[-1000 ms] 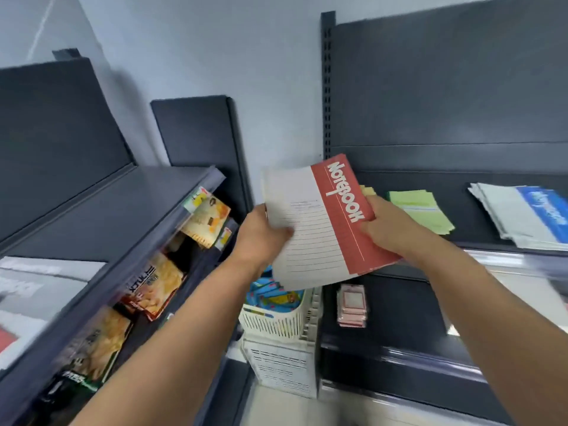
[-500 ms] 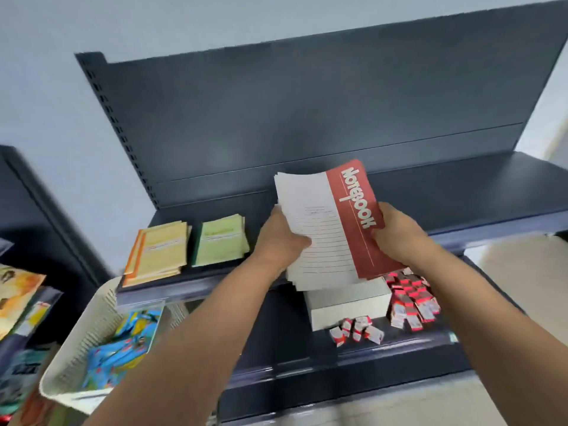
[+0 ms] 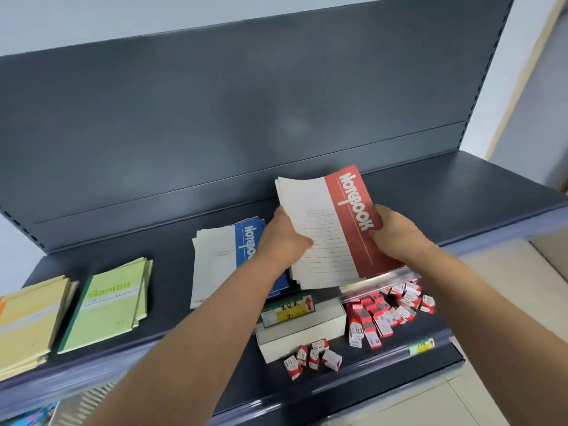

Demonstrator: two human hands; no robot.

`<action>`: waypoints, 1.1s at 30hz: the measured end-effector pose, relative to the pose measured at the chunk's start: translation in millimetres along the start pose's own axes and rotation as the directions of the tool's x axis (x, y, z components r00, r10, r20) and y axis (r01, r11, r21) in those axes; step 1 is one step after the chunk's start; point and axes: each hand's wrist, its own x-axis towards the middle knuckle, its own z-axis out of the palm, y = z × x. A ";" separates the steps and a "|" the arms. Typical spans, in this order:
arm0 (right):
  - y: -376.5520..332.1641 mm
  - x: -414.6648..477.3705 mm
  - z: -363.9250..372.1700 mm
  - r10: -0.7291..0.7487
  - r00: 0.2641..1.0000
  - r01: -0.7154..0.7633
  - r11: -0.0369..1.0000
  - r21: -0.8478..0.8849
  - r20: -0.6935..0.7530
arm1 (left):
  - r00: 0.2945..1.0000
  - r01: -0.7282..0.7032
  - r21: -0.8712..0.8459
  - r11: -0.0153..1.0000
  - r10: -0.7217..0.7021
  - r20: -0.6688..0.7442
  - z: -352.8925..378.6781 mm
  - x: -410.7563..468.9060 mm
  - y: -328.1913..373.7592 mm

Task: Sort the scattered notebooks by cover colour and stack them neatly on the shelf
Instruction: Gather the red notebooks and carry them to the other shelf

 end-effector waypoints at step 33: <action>71.3 103.1 -27.0 -0.337 0.918 0.393 0.687 -0.612 0.212 | 0.987 0.163 0.633 0.757 -0.132 -0.096 94.0 43.7 56.0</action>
